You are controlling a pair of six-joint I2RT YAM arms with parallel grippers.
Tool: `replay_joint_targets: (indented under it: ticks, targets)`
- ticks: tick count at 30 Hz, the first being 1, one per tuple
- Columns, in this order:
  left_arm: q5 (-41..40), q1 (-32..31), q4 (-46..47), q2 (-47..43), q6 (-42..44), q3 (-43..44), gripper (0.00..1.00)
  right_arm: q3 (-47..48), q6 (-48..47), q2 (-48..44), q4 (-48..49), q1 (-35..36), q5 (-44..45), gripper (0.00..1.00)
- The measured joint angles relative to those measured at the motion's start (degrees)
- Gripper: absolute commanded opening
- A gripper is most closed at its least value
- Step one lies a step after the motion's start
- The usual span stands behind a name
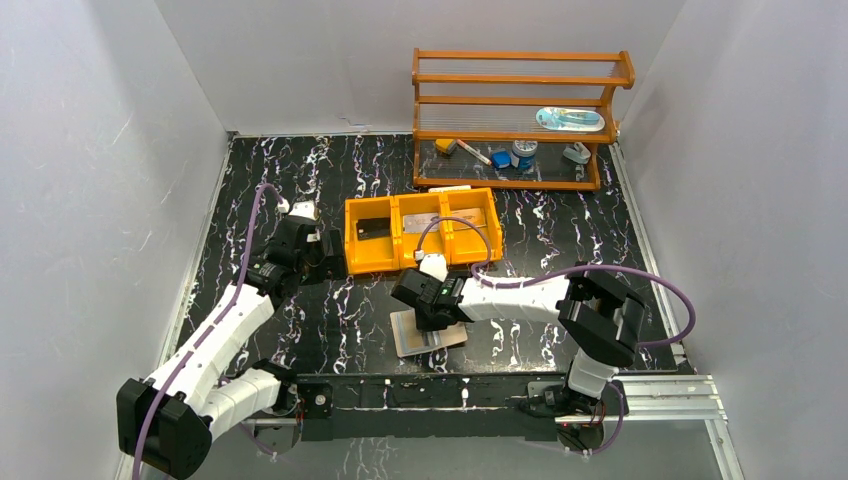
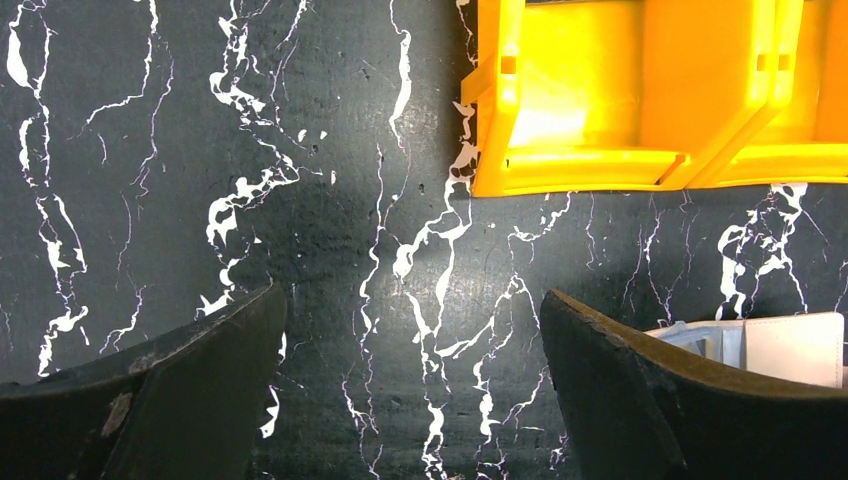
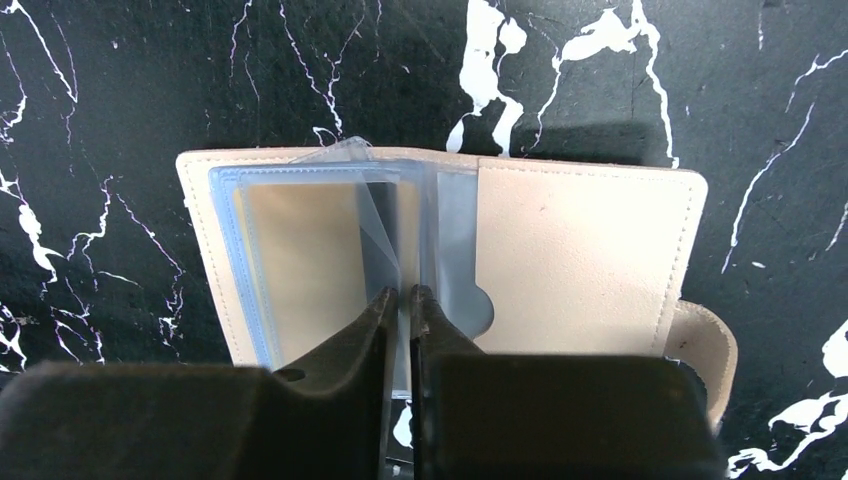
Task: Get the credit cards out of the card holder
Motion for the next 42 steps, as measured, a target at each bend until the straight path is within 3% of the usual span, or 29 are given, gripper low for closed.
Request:
replay_joint_targets:
  ticks: [6,14,26,34,42]
  targets:
    - [1.03,0.0,0.02,0.0,0.0,0.0,0.98,0.0,-0.33,0.02,-0.07,0.0,0.11,0.0]
    - [6.23,0.0,0.22,0.96,-0.33,-0.02,0.98,-5.4,-0.7,-3.17,6.88,-1.75,-2.82,0.0]
    - [32.79,-0.66,6.56,4.83,-5.14,-2.93,0.89,-24.39,4.35,-11.13,32.22,-11.91,-20.92,0.0]
    - [37.07,-8.24,9.7,10.64,-7.32,-3.23,0.85,-30.95,9.05,-11.65,43.87,-13.33,-23.54,0.0]
    - [36.02,-15.21,14.6,13.77,-12.81,-4.52,0.76,-33.16,10.88,-11.87,47.63,-13.64,-23.78,0.0]
